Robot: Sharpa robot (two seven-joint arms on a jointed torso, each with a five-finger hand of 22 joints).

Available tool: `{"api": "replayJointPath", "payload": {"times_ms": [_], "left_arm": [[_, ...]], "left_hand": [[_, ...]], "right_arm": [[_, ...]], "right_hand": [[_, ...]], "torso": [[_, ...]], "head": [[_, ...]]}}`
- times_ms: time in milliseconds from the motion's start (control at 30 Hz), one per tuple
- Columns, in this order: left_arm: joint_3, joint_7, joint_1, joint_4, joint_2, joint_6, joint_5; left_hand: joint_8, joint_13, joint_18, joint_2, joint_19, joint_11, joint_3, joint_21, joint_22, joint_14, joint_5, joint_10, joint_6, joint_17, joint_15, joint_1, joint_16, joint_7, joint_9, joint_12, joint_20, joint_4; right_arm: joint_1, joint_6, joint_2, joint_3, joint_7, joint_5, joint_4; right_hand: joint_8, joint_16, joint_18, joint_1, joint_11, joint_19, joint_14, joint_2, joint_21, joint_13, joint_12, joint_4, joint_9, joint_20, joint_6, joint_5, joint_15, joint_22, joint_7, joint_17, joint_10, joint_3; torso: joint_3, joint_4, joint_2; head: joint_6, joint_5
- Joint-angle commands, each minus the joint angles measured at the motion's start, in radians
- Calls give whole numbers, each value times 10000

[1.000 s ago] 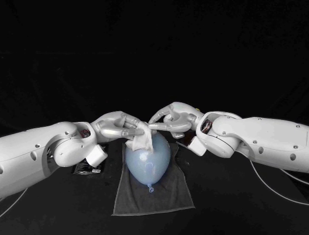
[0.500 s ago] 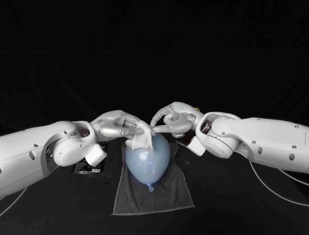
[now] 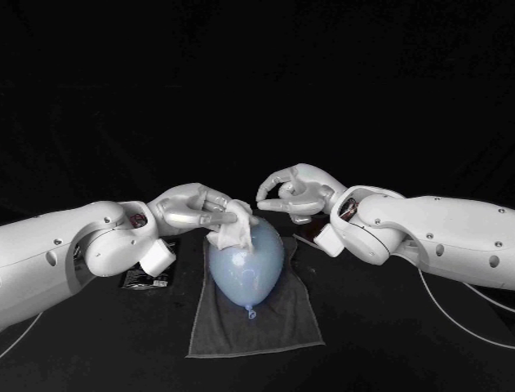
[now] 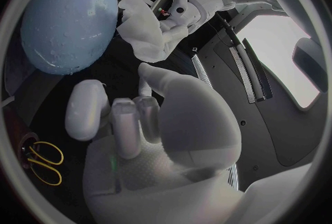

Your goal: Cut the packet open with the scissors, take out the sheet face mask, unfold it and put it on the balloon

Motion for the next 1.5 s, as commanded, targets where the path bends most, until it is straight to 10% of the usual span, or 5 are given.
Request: {"api": "replayJointPath", "payload": {"times_ms": [33,300,467,700,1500], "left_arm": [[10,43,6,3,9,158,-14],[6,53,-5,0,3,199,-38],[6,101,-10,7,0,254,-43],[6,385,-14,29,-18,441,-524],[7,822,-16,36,-36,542,-1464]], "left_hand": [[18,2,180,31,-14,-37,-5,54,8,84,26,64,54,2,-18,-92,-50,22,14,33,-58,-80],[13,1,182,34,-16,-37,4,66,14,85,26,66,56,1,-20,-100,-55,30,10,30,-64,-98],[8,0,177,44,-30,-39,17,80,22,113,26,75,64,7,-27,-117,-51,22,6,28,-65,-127],[2,3,181,168,44,-91,-52,340,161,413,22,186,170,93,-111,-268,51,-44,-8,31,-120,-282],[5,2,166,253,66,-125,-170,595,311,492,21,245,259,146,-144,-349,55,-119,0,26,-196,-398]], "right_arm": [[-5,-410,-46,7,318,281,81],[-6,-421,-149,12,241,-50,132],[-62,-36,-114,11,27,-860,94],[-199,442,-17,10,79,-1288,81],[-234,759,80,10,516,-1012,90]], "right_hand": [[67,35,71,-148,-81,6,1181,14,62,1740,-70,1,482,-57,-77,-10,-175,1624,-13,2632,278,90],[94,35,88,-255,-68,-26,1181,-68,-45,1611,-190,-76,758,-63,-378,-11,-169,1597,12,2632,156,247],[-2088,35,42,-472,692,-108,1181,-393,-225,1542,-245,-149,-499,325,-1429,15,466,1555,886,2632,38,12],[-3584,35,139,-550,937,-240,1181,-961,-477,1434,-311,-272,-1598,659,-1506,358,701,1488,1138,2632,-109,-819],[-3885,35,156,-371,824,-228,1181,-544,-327,1561,-159,-201,-2165,692,-179,848,632,1520,994,2632,28,-1031]], "torso": [[3,-4,0],[-2,-1,-10],[1,-4,-5],[7,15,6],[-8,1,-8]], "head": [[-20,5],[-35,4],[-34,-12],[-53,5],[-130,0]]}}
